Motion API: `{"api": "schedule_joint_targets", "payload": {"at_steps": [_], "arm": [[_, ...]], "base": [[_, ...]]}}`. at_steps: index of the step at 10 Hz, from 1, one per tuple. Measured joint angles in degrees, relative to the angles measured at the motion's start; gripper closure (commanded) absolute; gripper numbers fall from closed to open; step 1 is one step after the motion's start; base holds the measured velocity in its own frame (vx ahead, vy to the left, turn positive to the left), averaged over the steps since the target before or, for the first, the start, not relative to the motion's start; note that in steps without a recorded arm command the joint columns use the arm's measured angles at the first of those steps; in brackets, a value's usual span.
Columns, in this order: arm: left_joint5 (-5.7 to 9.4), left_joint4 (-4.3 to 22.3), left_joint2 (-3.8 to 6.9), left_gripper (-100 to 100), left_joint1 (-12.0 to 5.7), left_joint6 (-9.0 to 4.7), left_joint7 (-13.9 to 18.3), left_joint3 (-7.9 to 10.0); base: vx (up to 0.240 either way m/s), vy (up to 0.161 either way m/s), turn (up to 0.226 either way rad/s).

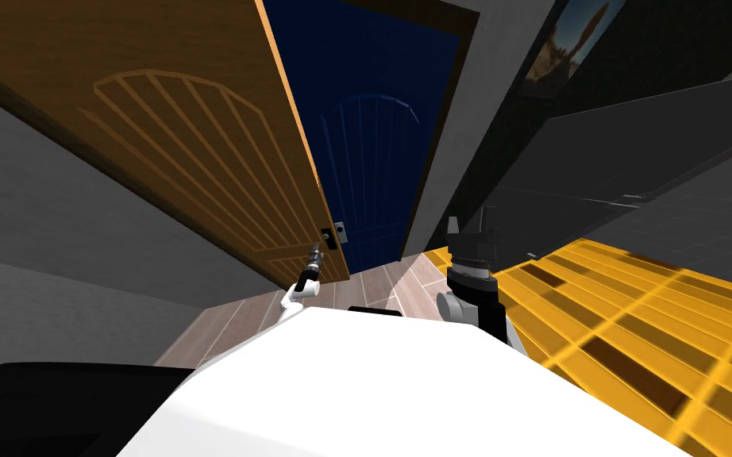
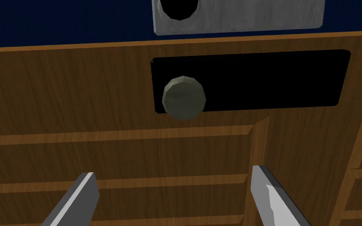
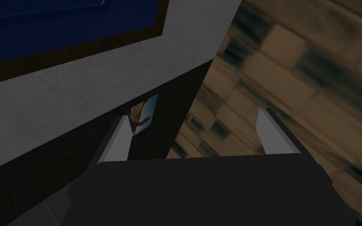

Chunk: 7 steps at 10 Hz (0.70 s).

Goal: Pull the door open

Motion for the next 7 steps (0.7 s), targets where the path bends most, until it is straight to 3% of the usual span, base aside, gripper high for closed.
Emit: {"api": "schedule_joint_targets", "payload": {"at_steps": [1, 4, 7], "arm": [[0.21, 1.25, 0.72, -100, 0.16, -0.26, 0.15, 0.83], [0.2, 2.36, 0.58, -100, 0.67, -0.34, -0.49, 2.57], [0.03, 2.77, 0.06, -100, -0.35, -0.83, -0.68, 2.24]], "base": [[0.095, 0.149, 0.16], [0.161, 0.093, -0.016], [0.251, -0.015, -0.118]]}}
